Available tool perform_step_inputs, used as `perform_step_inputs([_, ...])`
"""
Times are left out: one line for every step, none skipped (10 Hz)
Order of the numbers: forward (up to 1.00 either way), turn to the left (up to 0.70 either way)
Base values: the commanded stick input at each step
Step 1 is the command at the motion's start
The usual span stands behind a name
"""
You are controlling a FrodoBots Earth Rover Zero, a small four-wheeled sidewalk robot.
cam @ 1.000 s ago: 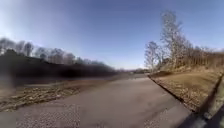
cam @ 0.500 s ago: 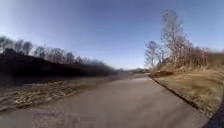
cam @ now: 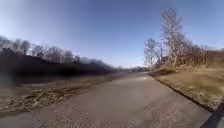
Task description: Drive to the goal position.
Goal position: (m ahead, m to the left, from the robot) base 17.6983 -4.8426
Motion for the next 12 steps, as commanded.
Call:
perform_step_inputs([0.85,0.00])
perform_step_inputs([0.85,0.00])
perform_step_inputs([0.85,0.00])
perform_step_inputs([0.85,0.00])
perform_step_inputs([0.85,-0.15])
perform_step_inputs([0.85,-0.34])
perform_step_inputs([0.85,-0.34])
perform_step_inputs([0.85,-0.34])
perform_step_inputs([0.85,-0.27])
perform_step_inputs([0.85,-0.07])
perform_step_inputs([0.85,0.00])
perform_step_inputs([0.85,0.00])
